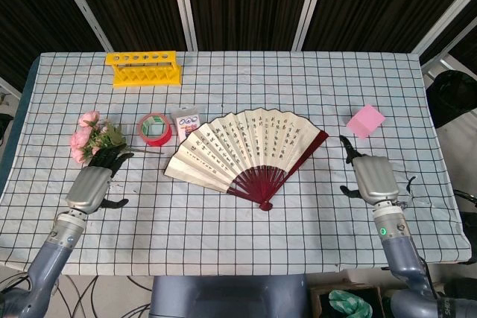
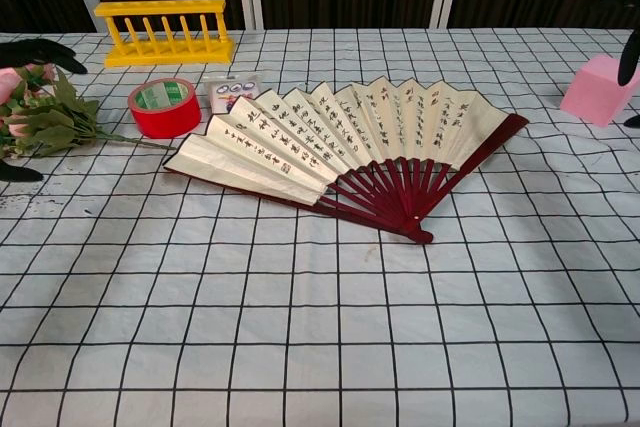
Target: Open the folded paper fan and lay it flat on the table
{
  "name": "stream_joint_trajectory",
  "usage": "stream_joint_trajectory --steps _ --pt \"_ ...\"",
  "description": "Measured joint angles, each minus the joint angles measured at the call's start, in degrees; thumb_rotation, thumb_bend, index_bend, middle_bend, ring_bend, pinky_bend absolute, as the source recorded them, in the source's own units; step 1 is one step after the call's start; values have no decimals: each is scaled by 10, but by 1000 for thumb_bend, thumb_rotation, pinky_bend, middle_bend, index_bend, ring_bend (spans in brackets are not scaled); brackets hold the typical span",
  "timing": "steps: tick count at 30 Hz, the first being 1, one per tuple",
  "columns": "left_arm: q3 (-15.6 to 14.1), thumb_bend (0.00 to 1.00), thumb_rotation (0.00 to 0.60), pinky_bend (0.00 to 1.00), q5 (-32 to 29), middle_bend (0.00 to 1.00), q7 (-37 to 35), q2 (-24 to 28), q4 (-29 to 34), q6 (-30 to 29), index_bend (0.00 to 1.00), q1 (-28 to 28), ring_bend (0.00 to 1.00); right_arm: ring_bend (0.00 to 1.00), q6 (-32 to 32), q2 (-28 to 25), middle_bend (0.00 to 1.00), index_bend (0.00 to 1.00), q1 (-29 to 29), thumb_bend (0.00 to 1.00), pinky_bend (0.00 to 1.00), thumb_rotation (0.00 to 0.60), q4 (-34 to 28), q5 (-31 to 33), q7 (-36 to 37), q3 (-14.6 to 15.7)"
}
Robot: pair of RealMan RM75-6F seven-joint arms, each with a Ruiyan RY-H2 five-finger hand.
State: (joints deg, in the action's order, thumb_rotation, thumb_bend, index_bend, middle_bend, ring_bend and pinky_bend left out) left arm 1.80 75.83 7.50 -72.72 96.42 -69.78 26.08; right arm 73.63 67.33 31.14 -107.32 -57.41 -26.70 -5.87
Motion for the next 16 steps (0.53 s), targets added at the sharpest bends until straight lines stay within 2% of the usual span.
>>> stream_joint_trajectory --steps 3,5,12,16 --pt "-13 0 600 0 35 0 -6 21 3 -44 21 -26 0 93 15 -14 26 0 -23 76 276 600 -12 -43 15 22" --pt "-26 0 600 0 54 0 -4 40 4 -75 9 -49 0 19 27 -25 0 0 -42 66 231 600 -19 -72 27 38" --pt "-54 0 600 0 88 0 -16 78 1 -168 0 -124 0 0 107 -65 0 0 -139 52 198 600 -19 -174 102 104" --pt "-60 0 600 0 97 0 -44 79 -24 -211 0 -160 0 0 162 -73 0 0 -185 54 198 600 17 -216 145 121"
